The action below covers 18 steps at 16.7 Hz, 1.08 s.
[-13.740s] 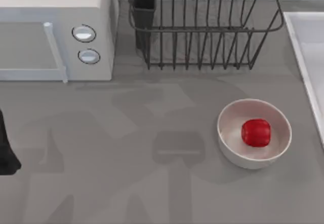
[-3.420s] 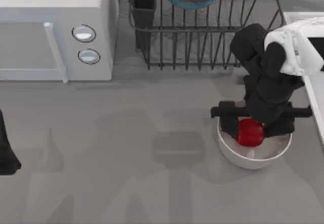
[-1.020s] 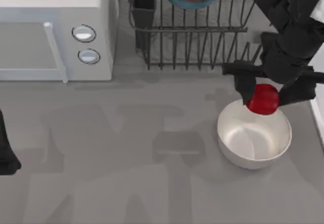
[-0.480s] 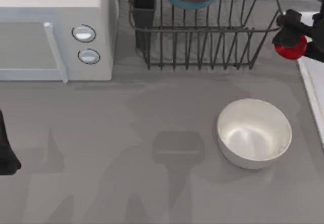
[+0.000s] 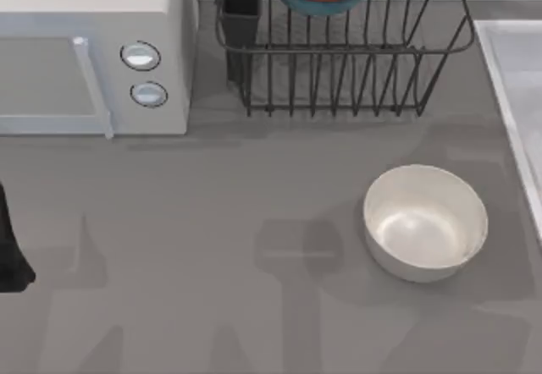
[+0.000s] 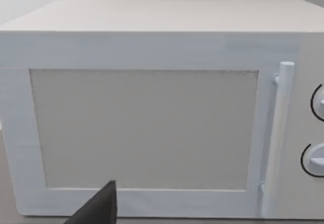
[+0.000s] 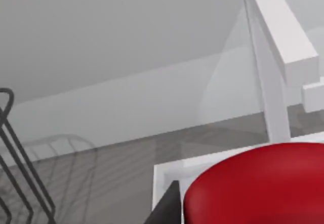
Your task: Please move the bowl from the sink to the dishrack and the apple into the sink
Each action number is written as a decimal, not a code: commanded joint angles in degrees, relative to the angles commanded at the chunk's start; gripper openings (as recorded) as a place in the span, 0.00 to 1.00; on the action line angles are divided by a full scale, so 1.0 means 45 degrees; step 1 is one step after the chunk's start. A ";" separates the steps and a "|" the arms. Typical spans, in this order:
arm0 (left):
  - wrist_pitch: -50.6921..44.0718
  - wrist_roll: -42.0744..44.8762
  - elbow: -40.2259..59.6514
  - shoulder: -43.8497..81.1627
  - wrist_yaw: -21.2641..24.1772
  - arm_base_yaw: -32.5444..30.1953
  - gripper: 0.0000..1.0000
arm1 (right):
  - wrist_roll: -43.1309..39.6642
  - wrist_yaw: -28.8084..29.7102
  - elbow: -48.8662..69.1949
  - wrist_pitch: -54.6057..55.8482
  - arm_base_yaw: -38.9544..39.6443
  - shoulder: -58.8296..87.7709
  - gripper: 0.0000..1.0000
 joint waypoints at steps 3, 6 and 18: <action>0.0000 0.0000 0.0000 0.0000 0.0000 0.0000 1.00 | -0.1001 -0.0413 -0.1718 0.2858 -0.1452 -0.0818 0.00; 0.0000 0.0000 0.0000 0.0000 0.0000 0.0000 1.00 | -0.1990 -0.1011 -0.3112 0.4740 -0.2227 -0.1495 0.00; 0.0000 0.0000 0.0000 0.0000 0.0000 0.0000 1.00 | -0.2476 -0.1414 -0.3909 0.6844 -0.2448 -0.0351 0.00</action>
